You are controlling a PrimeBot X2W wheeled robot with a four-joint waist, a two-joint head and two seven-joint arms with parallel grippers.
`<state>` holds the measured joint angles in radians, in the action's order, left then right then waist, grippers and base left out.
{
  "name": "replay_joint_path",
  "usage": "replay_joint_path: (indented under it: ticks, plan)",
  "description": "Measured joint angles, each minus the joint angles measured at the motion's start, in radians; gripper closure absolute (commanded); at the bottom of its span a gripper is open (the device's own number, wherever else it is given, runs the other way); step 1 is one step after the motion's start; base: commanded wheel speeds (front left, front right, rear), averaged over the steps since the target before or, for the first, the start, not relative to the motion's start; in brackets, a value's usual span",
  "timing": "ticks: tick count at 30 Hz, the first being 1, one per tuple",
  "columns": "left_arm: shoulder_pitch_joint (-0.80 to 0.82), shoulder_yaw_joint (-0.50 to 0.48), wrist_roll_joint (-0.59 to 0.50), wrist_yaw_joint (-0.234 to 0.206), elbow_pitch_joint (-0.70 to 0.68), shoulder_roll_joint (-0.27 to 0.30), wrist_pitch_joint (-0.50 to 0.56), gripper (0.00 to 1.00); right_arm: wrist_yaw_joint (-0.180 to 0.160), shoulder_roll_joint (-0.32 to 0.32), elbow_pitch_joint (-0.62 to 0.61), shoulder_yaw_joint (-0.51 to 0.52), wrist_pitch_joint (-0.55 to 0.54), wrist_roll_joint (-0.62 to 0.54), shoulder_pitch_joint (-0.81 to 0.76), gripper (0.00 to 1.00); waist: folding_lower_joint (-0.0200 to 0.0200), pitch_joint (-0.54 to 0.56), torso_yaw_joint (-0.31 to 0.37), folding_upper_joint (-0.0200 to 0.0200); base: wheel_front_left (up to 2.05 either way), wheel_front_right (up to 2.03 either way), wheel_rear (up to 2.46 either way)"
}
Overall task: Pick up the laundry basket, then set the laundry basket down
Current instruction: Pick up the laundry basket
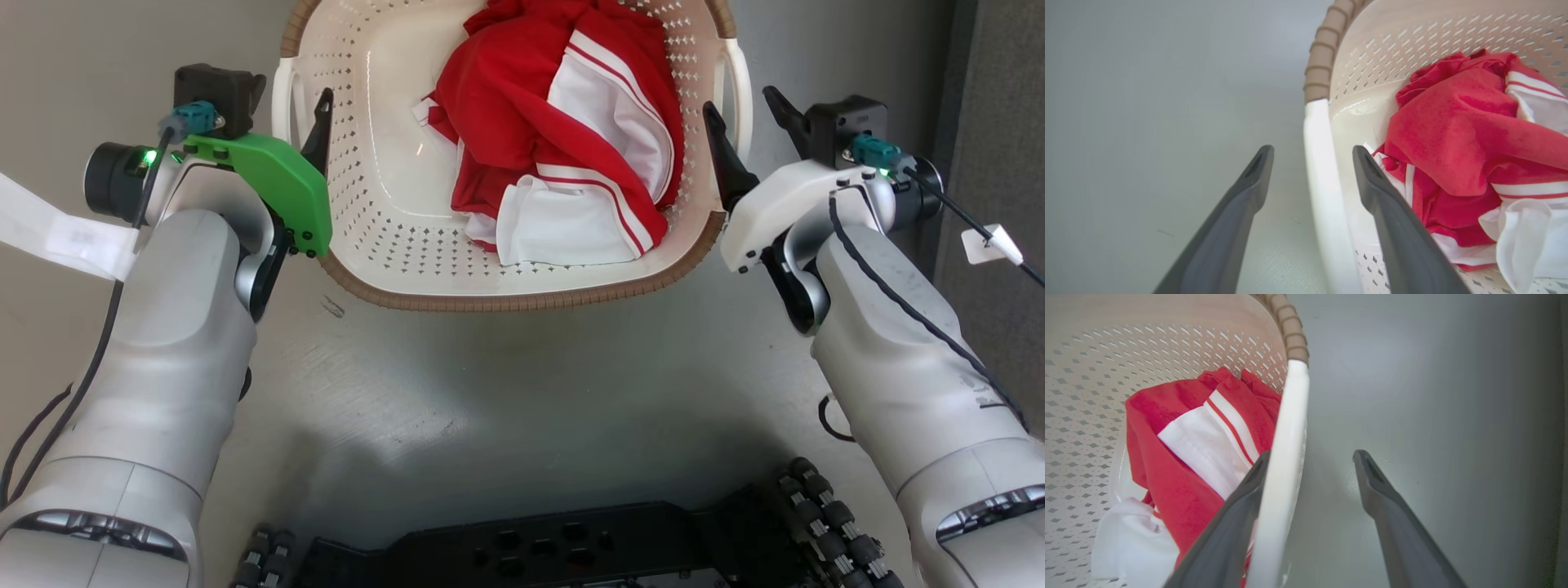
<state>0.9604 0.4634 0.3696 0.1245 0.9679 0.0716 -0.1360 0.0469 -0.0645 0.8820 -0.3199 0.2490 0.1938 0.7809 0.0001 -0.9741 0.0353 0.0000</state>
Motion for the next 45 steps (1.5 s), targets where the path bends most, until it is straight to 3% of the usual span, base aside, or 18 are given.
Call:
replay_joint_path:
  ticks: [5,6,7,8,26,34,45]
  plan:
    - [0.022,0.022,0.044,0.000,0.026,-0.003,0.021,0.00,0.006,0.000,0.007,-0.021,0.001,0.009,0.034,0.00,0.0000,-0.016,0.005,0.0000,0.00,0.00,0.00]
    - [0.027,0.023,0.050,0.000,0.029,-0.007,0.023,0.07,0.006,0.001,0.007,-0.023,0.001,0.019,0.039,0.76,0.0000,-0.020,0.006,0.0000,0.00,0.00,0.00]
    - [0.031,0.023,0.055,0.000,0.032,-0.010,0.025,0.85,0.006,0.000,0.008,-0.026,0.001,0.029,0.042,1.00,0.0000,-0.023,0.006,0.0000,0.00,0.00,0.00]
    - [0.037,0.025,0.057,0.000,0.039,-0.014,0.030,1.00,0.011,0.000,0.011,-0.031,0.001,0.040,0.046,1.00,0.0000,-0.026,0.006,0.0000,0.00,0.00,0.00]
    - [0.063,0.074,0.134,0.001,0.103,-0.043,0.029,1.00,0.013,0.016,0.074,-0.067,0.010,0.101,0.071,1.00,0.0000,-0.012,0.001,0.0000,0.00,0.00,0.00]
    - [0.039,0.116,0.181,0.001,0.137,-0.054,0.061,1.00,0.015,0.024,0.155,-0.070,0.008,0.106,0.069,1.00,0.0000,0.043,0.001,0.0000,0.00,0.00,0.00]
    - [-0.029,0.141,0.273,0.003,0.165,-0.062,0.145,1.00,0.042,0.033,0.247,-0.105,-0.027,0.127,0.045,1.00,0.0000,0.157,0.004,0.0000,0.00,0.00,0.00]
